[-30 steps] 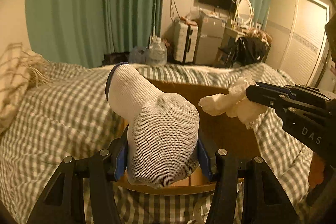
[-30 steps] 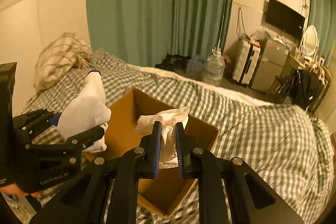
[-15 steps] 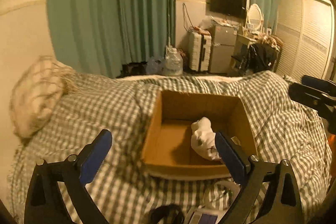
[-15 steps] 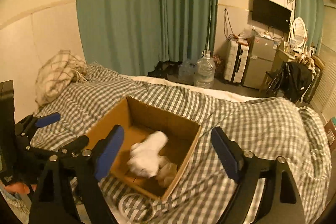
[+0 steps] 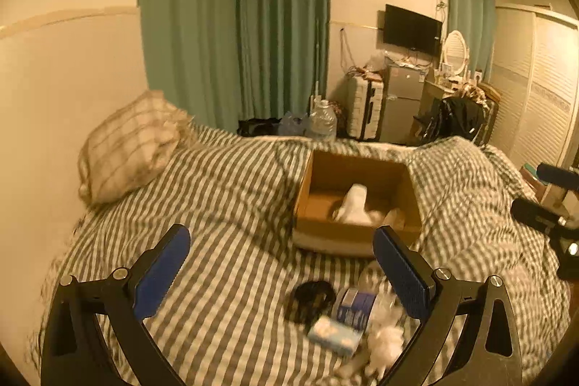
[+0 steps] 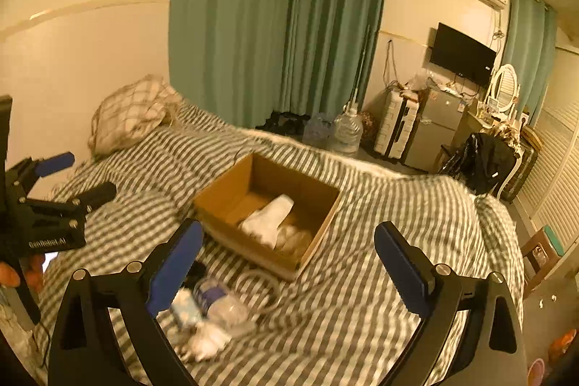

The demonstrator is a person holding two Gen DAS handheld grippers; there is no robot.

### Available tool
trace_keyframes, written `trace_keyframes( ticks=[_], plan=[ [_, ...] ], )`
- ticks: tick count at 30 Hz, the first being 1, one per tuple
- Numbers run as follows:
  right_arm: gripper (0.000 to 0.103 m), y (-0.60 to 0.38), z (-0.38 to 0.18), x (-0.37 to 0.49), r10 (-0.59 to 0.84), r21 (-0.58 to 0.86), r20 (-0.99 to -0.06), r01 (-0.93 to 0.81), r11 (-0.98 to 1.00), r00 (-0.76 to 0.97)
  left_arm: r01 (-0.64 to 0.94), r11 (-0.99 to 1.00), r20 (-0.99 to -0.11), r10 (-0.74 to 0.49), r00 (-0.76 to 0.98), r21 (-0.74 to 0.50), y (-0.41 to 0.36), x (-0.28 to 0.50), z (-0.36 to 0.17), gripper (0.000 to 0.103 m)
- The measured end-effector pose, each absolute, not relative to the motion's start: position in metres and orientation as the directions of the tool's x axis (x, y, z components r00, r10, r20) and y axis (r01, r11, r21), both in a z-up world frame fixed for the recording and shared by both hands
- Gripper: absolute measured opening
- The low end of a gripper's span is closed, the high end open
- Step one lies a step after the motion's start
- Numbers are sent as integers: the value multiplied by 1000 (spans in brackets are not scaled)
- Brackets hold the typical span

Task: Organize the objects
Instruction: 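Grasp the white plush toy with the right tool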

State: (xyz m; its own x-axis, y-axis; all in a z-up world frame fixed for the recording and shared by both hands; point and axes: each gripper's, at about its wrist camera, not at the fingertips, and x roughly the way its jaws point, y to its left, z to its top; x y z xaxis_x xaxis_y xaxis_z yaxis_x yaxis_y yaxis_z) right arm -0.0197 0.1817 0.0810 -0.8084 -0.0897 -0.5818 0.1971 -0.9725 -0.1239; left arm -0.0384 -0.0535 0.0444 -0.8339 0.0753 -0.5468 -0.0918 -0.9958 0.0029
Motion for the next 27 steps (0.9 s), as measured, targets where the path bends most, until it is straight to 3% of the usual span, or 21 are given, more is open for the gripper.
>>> trace_keyframes(
  ticks=[12,23,26,27],
  plan=[
    [96,140,-71,-27,-104,-90,-784,278,-956,-612,-2,-997,-699,-50,-714,74,-52,-30,-85,103],
    [96,109,-149,-45,-80,-91,-912,387,-917,-403,21,-1000,-743,-24,-668,13,-65,-35,-105,103],
    [83,105,-156,-45,-69,-99,-921,403,-910,-383,16,-1000,-748,-14,-663,5,-64,-35,-104,103],
    [74,105,-157,-45,-77,-91,-923,408,-909,-377,14,-1000,-749,-14,-662,6,-63,-35,-105,103]
  ],
)
